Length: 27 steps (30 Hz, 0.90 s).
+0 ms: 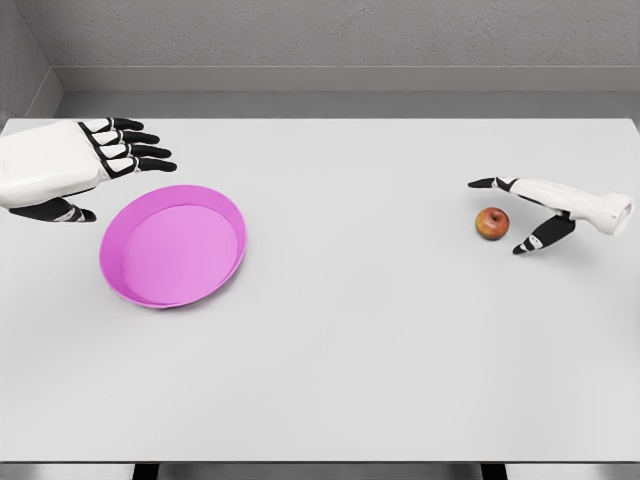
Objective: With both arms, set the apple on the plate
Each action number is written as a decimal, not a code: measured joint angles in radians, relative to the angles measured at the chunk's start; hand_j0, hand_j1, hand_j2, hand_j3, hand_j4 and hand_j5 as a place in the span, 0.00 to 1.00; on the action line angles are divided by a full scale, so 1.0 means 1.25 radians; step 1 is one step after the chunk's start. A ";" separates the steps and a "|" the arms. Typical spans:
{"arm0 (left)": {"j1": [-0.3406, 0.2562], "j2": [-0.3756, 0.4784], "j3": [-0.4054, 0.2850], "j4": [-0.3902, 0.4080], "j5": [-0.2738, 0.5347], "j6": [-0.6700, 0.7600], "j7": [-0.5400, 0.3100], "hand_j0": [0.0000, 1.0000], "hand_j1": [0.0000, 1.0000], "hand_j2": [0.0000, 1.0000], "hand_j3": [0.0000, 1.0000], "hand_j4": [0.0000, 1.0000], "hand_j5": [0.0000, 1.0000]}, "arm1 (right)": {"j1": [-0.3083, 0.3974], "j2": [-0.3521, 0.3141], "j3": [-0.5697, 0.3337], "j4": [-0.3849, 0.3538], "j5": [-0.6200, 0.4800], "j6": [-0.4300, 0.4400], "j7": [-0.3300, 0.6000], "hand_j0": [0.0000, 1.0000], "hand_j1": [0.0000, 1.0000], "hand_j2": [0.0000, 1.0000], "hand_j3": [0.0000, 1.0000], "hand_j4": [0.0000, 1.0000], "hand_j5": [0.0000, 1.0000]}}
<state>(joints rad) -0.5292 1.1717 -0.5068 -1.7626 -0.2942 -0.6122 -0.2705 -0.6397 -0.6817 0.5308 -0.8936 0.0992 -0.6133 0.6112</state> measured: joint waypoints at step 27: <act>0.001 -0.001 0.000 0.001 -0.001 0.000 -0.011 1.00 1.00 1.00 1.00 1.00 1.00 | -0.004 0.012 0.024 -0.001 -0.003 0.000 0.000 0.74 0.74 0.74 0.74 0.74 0.74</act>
<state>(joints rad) -0.5277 1.1709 -0.5073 -1.7620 -0.2958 -0.6123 -0.2845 -0.6443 -0.6666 0.5604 -0.8953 0.0960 -0.6134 0.6112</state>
